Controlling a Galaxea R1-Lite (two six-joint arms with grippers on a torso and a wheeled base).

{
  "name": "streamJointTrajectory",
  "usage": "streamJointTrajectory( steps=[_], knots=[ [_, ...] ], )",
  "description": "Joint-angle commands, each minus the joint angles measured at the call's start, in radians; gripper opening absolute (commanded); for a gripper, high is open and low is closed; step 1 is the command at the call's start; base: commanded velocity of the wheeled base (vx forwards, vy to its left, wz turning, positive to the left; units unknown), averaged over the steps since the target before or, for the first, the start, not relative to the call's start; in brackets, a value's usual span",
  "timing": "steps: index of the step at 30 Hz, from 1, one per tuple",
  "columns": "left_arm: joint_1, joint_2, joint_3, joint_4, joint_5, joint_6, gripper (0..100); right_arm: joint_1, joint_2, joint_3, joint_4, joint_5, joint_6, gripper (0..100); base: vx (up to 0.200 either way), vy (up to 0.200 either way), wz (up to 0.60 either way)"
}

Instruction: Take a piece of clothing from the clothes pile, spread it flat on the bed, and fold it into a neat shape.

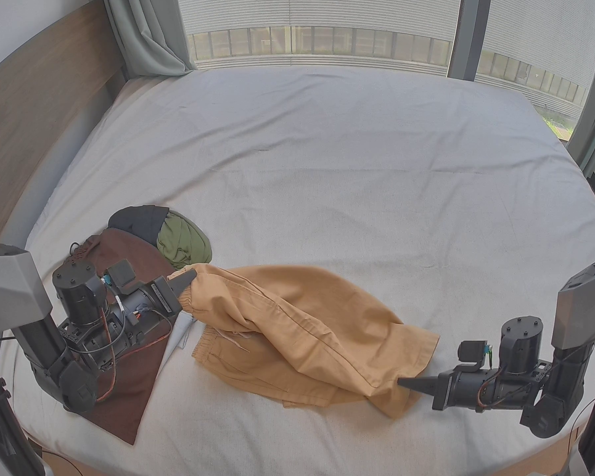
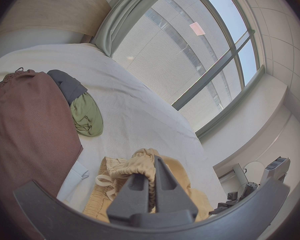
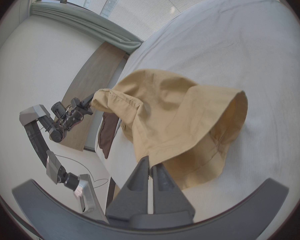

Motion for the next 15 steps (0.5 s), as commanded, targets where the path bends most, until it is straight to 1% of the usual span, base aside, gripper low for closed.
streamJointTrajectory(
  steps=[1, 6, 7, 8, 11, 15],
  knots=[
    [0.010, 0.009, -0.011, -0.001, 0.001, -0.003, 0, -0.071, -0.028, -0.057, -0.001, 0.001, 0.004, 0, 0.000, 0.000, 0.00],
    [0.018, 0.015, -0.018, -0.001, -0.001, -0.005, 0, -0.132, -0.067, -0.100, 0.001, 0.007, 0.006, 0, 0.000, 0.000, 0.00],
    [0.018, 0.016, -0.018, 0.001, 0.001, -0.005, 0, -0.134, -0.069, -0.100, 0.001, 0.007, 0.006, 0, 0.000, 0.000, 0.00],
    [0.023, 0.026, -0.020, -0.001, 0.001, -0.005, 0, -0.160, -0.083, -0.117, 0.001, 0.007, 0.017, 0, 0.000, 0.000, 0.00],
    [0.027, 0.030, -0.027, -0.001, 0.001, -0.006, 0, -0.185, -0.112, -0.134, 0.001, 0.010, 0.047, 0, 0.000, 0.000, 0.00],
    [0.035, 0.040, -0.035, -0.001, 0.001, -0.006, 0, -0.208, -0.135, -0.135, 0.001, 0.036, 0.072, 0, 0.000, 0.000, 0.00]
  ],
)
